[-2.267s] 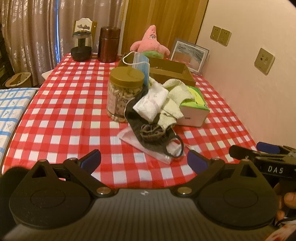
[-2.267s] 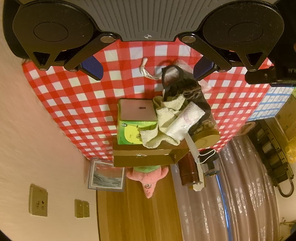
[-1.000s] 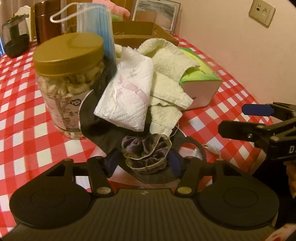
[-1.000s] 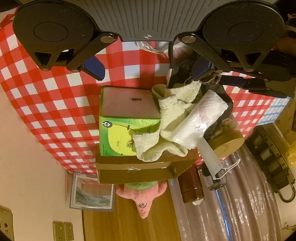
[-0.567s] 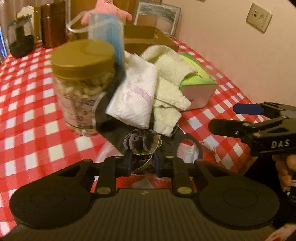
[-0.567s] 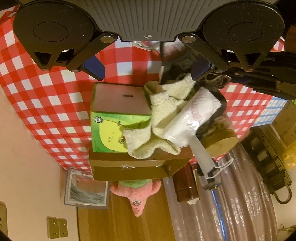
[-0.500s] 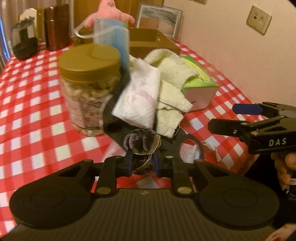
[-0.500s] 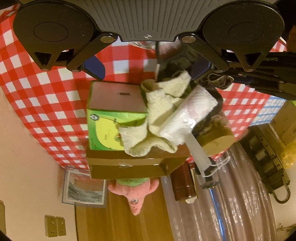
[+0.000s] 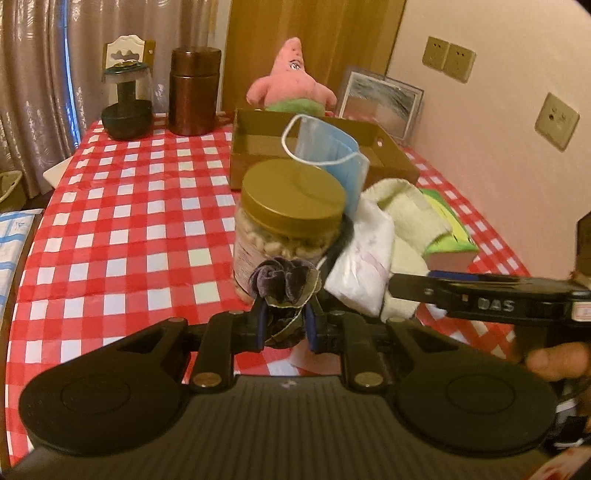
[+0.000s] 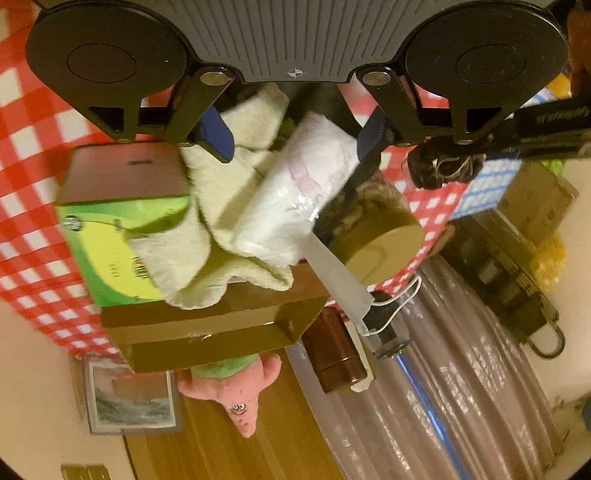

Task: Organize soft objects
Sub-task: 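Lift the scrunchie with the left gripper while the right gripper grasps the white folded pad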

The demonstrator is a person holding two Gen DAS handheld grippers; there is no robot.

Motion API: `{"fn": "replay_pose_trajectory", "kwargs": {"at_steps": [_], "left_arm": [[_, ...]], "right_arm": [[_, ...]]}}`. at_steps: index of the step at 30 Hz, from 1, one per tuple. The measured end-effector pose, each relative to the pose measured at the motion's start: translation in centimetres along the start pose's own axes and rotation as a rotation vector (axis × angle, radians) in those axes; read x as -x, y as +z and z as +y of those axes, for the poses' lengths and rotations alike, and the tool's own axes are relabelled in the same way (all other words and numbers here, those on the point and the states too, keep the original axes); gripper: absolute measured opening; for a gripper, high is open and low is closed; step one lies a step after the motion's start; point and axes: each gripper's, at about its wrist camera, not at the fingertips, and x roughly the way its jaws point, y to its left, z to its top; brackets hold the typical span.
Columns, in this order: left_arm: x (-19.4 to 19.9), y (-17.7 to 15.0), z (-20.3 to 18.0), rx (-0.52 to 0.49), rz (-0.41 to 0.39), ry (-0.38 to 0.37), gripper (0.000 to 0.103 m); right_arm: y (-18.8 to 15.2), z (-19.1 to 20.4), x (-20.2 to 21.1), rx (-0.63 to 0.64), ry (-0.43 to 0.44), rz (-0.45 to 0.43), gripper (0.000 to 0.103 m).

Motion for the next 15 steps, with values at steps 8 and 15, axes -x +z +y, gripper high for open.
{"fn": "replay_pose_trajectory", "kwargs": {"at_steps": [8, 15], "left_arm": [[-0.6, 0.4, 0.6, 0.035, -0.015, -0.029, 0.018], [-0.5, 0.3, 0.5, 0.038, -0.016, -0.033, 0.018]], "right_arm": [[0.7, -0.5, -3.5, -0.099, -0.003, 0.033, 0.057], [0.9, -0.7, -3.0, -0.119, -0.022, 0.007, 0.020]]}}
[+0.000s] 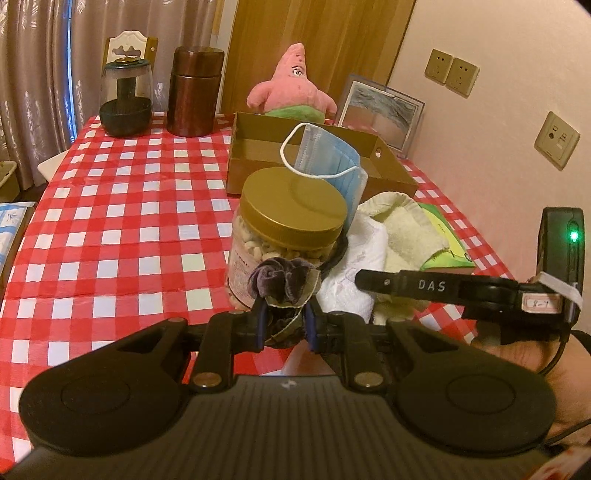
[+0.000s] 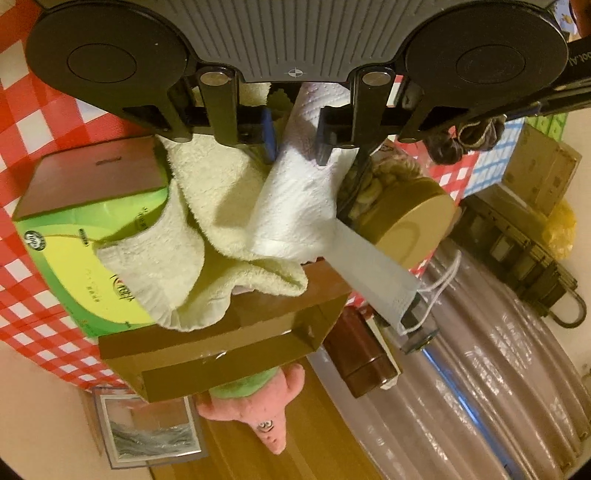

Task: Organize soft objects
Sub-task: 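Lift the scrunchie with the left gripper while the right gripper grasps the white folded pad, then carry both items to the cardboard box and open the left gripper over it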

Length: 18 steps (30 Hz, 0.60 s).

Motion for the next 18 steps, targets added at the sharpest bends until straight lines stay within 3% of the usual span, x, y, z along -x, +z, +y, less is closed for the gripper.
{"fn": "replay_pose_trajectory", "kwargs": {"at_steps": [4, 18], "left_arm": [[0.4, -0.1, -0.6, -0.013, 0.001, -0.007, 0.018], [3.2, 2.1, -5.9, -0.046, -0.027, -0.062, 0.018]], "right_arm": [[0.0, 0.2, 1.4, 0.028, -0.009, -0.020, 0.011], [2.1, -1.6, 9.4, 0.031, -0.075, -0.112, 0.010]]}}
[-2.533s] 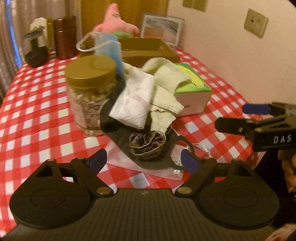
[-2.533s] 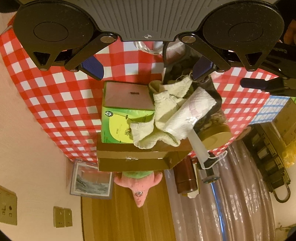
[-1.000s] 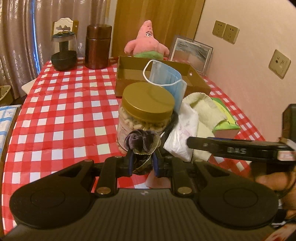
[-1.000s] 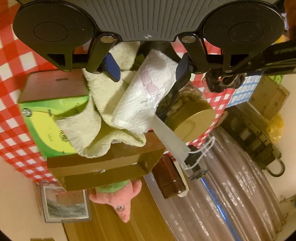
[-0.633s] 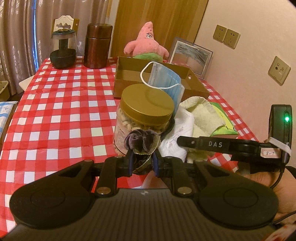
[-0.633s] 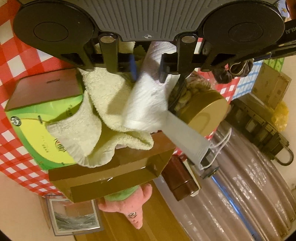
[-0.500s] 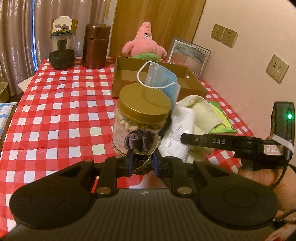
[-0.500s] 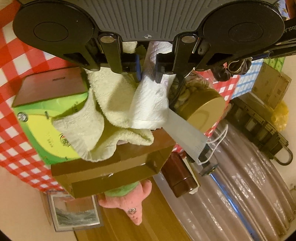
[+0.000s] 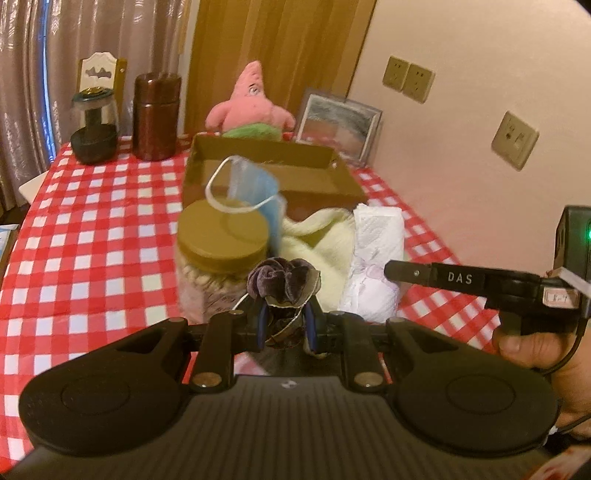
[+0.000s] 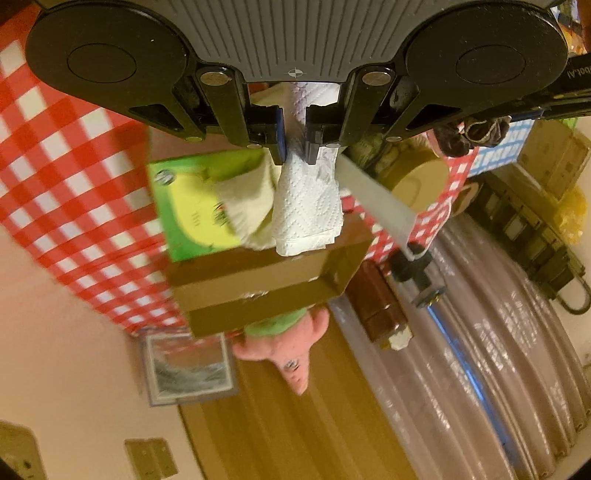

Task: Organize soft objects
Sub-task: 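Carry both items to the cardboard box and open the left gripper over it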

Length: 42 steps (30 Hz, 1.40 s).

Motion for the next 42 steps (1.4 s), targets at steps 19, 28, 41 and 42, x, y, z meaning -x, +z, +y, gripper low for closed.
{"fn": "replay_pose_trajectory", "kwargs": {"at_steps": [19, 28, 41, 42], "left_arm": [[-6.8, 13.9, -1.2, -0.030, -0.044, -0.049, 0.018], [-13.1, 19.0, 2.0, -0.034, 0.006, 0.017, 0.018], [-21.4, 22.3, 4.8, -0.006, 0.097, 0.046, 0.018], [-22.0, 22.4, 4.9, -0.007, 0.101, 0.047, 0.018]], "right_arm": [[12.7, -4.5, -2.1, 0.063, -0.045, -0.024, 0.010], [17.8, -6.3, -8.8, 0.084, -0.062, 0.030, 0.010], [21.3, -7.6, -16.1, 0.085, -0.090, 0.065, 0.010], [21.4, -7.7, -16.5, 0.082, -0.091, 0.067, 0.010]]}}
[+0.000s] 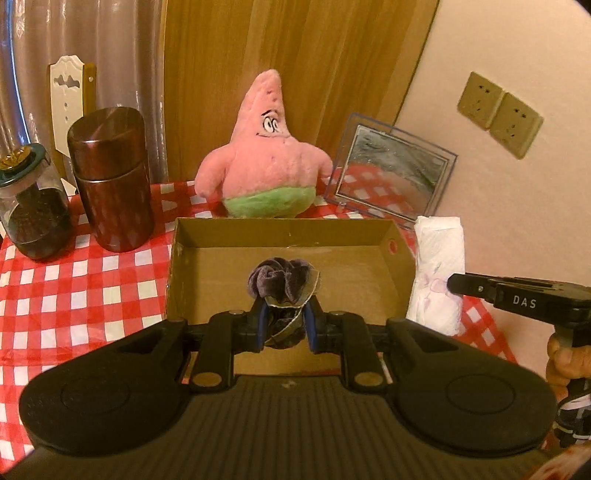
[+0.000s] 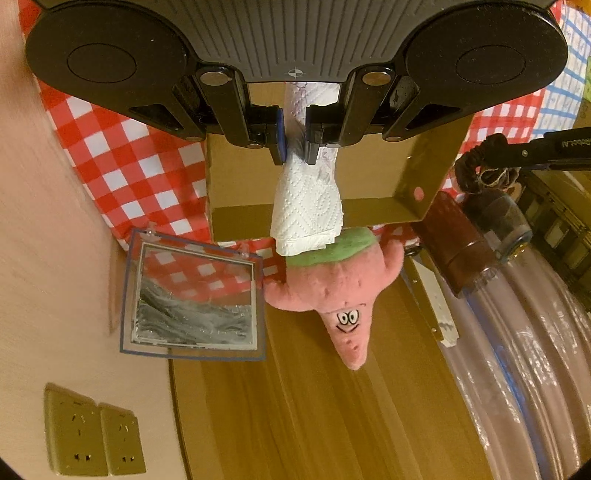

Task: Organize soft objects
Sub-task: 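Carry both items to the cardboard box and open the left gripper over it, then lower the white pad into the box and open the right gripper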

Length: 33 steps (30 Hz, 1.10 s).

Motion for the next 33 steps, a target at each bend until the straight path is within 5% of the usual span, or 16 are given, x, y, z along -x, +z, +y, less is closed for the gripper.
{"fn": "replay_pose_trajectory", "kwargs": {"at_steps": [7, 21, 22, 24, 25, 26, 33], "left_arm": [[-2.4, 0.7, 0.4, 0.023, 0.019, -0.009, 0.039], [-0.8, 0.9, -0.3, -0.029, -0.028, 0.010, 0.044], [-0.6, 0.9, -0.3, -0.028, -0.032, 0.007, 0.045], [-0.2, 0.9, -0.3, -0.026, -0.040, -0.001, 0.047], [0.1, 0.9, -0.3, -0.027, -0.044, 0.002, 0.048], [0.4, 0.8, -0.3, -0.028, -0.048, 0.005, 0.049], [3.7, -0.4, -0.9, -0.031, -0.108, 0.009, 0.052]], "right_arm": [[0.3, -0.5, -2.1, -0.011, -0.007, 0.022, 0.010], [-0.2, -0.9, -3.4, -0.018, -0.013, 0.045, 0.011], [-0.1, -0.9, -3.4, -0.024, 0.004, 0.042, 0.014], [0.0, -1.0, -3.2, -0.036, 0.017, 0.033, 0.033], [0.1, -1.1, -2.9, -0.043, 0.012, 0.018, 0.052], [0.1, -1.1, -2.6, -0.048, 0.009, 0.005, 0.057], [-0.4, -0.6, 0.8, -0.048, 0.003, -0.034, 0.057]]}}
